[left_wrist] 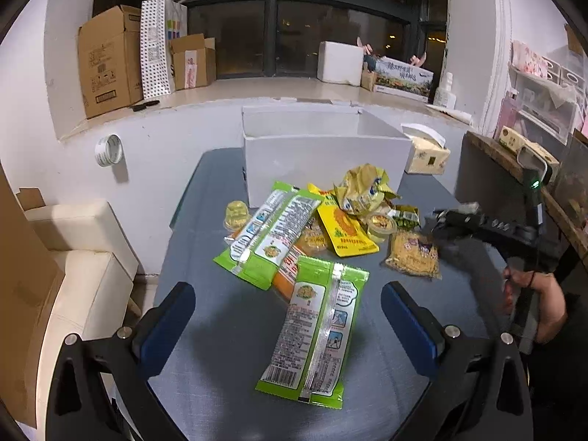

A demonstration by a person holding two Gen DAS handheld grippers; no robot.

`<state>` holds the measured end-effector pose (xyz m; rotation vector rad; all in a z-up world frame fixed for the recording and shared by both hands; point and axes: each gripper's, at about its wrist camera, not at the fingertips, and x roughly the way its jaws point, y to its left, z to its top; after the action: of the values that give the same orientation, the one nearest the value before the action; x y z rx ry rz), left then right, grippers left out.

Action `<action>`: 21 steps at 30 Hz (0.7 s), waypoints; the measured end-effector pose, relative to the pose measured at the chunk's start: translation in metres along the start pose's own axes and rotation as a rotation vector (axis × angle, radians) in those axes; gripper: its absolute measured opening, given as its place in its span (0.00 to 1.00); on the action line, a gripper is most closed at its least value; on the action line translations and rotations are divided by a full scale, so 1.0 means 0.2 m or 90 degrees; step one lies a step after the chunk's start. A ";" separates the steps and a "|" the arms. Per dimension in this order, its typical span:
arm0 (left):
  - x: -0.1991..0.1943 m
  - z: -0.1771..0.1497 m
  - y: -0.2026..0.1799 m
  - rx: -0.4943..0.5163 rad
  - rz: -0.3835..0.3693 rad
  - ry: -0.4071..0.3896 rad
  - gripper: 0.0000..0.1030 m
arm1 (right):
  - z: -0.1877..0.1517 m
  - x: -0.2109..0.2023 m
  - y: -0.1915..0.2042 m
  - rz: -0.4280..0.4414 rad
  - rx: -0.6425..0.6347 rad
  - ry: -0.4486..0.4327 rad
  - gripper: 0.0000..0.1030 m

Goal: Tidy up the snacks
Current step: 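Grasp the dark chip bag with the right gripper while the left gripper grasps a green stick pack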

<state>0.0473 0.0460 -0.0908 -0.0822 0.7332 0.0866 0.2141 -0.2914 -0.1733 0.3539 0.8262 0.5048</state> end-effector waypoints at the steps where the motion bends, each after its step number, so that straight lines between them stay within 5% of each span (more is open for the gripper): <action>1: 0.01 0.00 0.00 0.003 -0.004 0.005 1.00 | 0.01 -0.02 0.01 0.003 0.000 -0.006 0.66; 14: 0.44 -0.09 -0.13 0.070 -0.054 0.144 1.00 | -0.01 -0.57 0.20 0.061 -0.077 -0.125 0.66; 21: 0.56 -0.12 -0.14 0.103 -0.017 0.162 1.00 | -0.05 -0.61 0.25 0.051 -0.103 -0.123 0.67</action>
<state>0.1178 0.0217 -0.1820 0.0529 0.9907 -0.0103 0.1230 -0.3162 -0.0815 0.2818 0.5816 0.5983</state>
